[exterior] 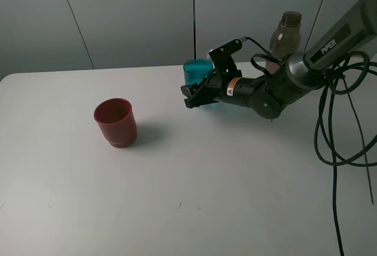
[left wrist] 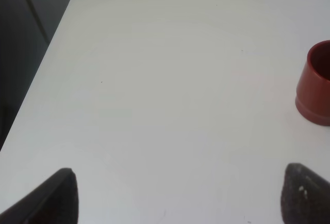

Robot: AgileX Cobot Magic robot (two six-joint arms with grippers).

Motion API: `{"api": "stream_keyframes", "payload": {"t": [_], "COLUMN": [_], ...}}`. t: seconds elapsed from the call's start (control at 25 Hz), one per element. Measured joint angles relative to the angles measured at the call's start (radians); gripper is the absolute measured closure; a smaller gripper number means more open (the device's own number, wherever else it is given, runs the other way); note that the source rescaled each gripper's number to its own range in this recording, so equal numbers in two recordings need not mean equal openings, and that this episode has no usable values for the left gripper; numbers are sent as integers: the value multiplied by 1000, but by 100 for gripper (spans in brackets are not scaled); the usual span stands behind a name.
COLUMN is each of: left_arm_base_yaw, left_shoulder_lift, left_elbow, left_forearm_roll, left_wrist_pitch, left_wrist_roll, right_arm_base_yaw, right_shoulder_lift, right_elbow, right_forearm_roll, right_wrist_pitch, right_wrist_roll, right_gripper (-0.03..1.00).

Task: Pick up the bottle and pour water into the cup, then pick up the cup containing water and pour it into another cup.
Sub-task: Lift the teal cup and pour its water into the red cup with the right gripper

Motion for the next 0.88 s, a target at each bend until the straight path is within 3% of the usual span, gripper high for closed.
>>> {"api": "stream_keyframes", "payload": {"t": [0.4,0.68,0.88], "left_arm_base_yaw": [0,0,0], "left_shoulder_lift": [0,0,0], "left_elbow": [0,0,0], "left_forearm_roll": [0,0,0], "left_wrist_pitch": [0,0,0], "left_wrist_roll": [2,2,2], "right_arm_base_yaw": [45,88,117], "right_shoulder_lift": [-58,-58,-58], "right_elbow": [-12,-106,-185], "right_forearm_roll": [-52,-91,-134], "right_wrist_pitch": [6,31,123], "right_wrist_roll": [-4,-8,-8], "right_gripper": [89,89,89]}}
